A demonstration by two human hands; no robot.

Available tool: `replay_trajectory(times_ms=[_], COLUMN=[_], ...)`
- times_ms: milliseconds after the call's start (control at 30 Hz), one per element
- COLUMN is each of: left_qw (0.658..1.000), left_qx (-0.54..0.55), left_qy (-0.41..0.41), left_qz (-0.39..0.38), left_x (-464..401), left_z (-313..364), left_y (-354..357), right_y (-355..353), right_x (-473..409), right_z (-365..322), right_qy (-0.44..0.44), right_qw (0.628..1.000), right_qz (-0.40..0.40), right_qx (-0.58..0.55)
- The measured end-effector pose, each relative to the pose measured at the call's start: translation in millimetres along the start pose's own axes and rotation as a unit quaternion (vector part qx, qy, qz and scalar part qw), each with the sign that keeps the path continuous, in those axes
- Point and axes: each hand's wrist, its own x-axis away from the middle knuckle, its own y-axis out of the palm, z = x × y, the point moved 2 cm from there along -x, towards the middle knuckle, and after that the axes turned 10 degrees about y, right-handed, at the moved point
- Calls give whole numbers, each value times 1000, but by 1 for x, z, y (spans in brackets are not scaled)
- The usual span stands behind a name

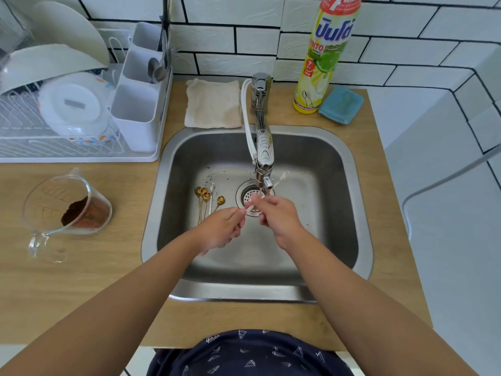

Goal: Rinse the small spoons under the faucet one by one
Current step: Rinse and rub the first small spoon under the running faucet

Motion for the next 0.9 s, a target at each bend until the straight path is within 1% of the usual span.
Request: replay_trajectory(times_ms=[67,100,167,233,300,367,433,467,500,567,600,667,700,767,833,900], left_qw=[1000,1000,1000,1000,998,993,986,986,988,993,995,998,999,999,999,1000], left_qx=[-8,-12,-17,-9,0,-29,-46,-32,-3,55,65,37,10,-32,-37,-16], left_qy=[2,1,0,12,38,71,93,94,92,80,69,42,29,4,0,16], left_qz=[-18,-24,-19,10,53,92,128,132,121,64,31,-9,-14,-10,-18,-20], left_x=[1,1,-3,-11,-22,-34,-42,-46,-49,-50,-49,-47,-45,-41,-38,-33], left_z=[-4,-6,-9,-6,2,14,24,26,27,29,28,25,23,19,18,16], left_y=[-4,-6,-7,-4,3,13,22,26,30,35,35,31,27,19,16,16], right_y=[-11,-14,-12,-10,-17,-25,-28,-29,-30,-36,-41,-50,-52,-46,-35,-22], right_x=[-5,-7,-4,0,-1,-3,-3,-3,-3,-3,-3,-5,-4,-2,-1,0], right_z=[-8,-10,-8,-2,-6,-11,-13,-14,-17,-25,-28,-31,-31,-26,-20,-15], right_qy=[0,1,0,-10,-19,-19,-25,-37,-51,-65,-64,-54,-48,-36,-29,-25], right_qw=[995,994,998,998,996,992,994,995,995,994,991,984,984,991,996,998], right_qz=[41,39,-8,-41,-11,20,26,30,38,60,72,75,67,39,10,-26], right_qx=[-87,-106,-68,-41,-87,-121,-102,-86,-73,-71,-91,-150,-157,-124,-84,-49])
